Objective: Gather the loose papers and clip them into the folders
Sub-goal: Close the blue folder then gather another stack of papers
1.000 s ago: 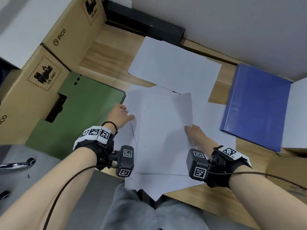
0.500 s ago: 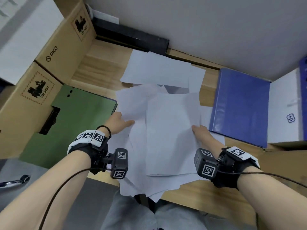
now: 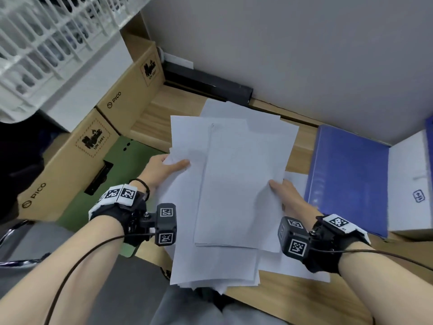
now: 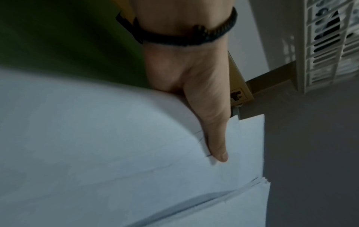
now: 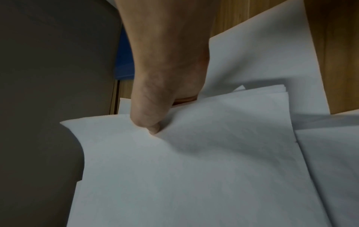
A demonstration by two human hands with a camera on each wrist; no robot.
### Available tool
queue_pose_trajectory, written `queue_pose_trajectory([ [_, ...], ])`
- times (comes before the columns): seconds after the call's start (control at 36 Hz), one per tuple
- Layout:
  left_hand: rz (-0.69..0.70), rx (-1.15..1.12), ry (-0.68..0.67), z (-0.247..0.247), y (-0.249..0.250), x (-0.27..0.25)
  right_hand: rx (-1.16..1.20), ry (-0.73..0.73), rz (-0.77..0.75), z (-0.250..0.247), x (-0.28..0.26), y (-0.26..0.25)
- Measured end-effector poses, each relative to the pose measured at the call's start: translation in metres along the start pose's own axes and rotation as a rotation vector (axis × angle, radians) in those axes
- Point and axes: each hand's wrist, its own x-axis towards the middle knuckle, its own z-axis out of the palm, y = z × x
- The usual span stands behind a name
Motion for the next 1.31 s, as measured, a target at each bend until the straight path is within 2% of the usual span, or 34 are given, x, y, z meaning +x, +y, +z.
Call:
queue_pose_trajectory([
  [0.14,-0.004,-0.163,0.02,0.006,-0.003,-0.001,0.023,-0.047,0.02,0.005,-0.002,0.007],
  [0.28,-0.022,-0.199,-0.022,0.021,-0.007,-0.002,-0.032,-0.193,0.054,0.004,-0.02,0.01],
  [0.33,-0.024,-0.205,-0.025,0.027,-0.011,0.0,-0.056,-0.203,0.065,0.001,-0.023,0.012],
  [0.47,-0.056,-0.101,0.081,0.033,-0.031,0.008,-0.046,-0.05,0.05,-0.014,-0.016,0.024],
  [0.64,-0.133,-0.02,0.176,0.044,-0.053,0.009,-0.104,0.075,0.124,-0.032,-0.011,0.041],
  [0.75,-0.232,0.0,0.148,0.043,-0.068,0.007,-0.19,0.194,0.146,-0.036,-0.003,0.049],
  [0.92,-0.247,0.021,0.133,0.037,-0.082,0.0,-0.244,0.14,0.178,-0.031,-0.001,0.049],
  [1.11,-0.278,0.118,0.082,0.032,-0.091,-0.006,-0.17,0.223,0.112,-0.017,0.001,0.039],
  [1.19,-0.285,0.154,0.038,0.027,-0.093,-0.009,-0.172,0.194,0.092,-0.013,0.005,0.033],
  [1.31,-0.301,0.231,-0.073,0.016,-0.097,-0.015,-0.21,0.084,0.097,-0.001,0.012,0.025],
])
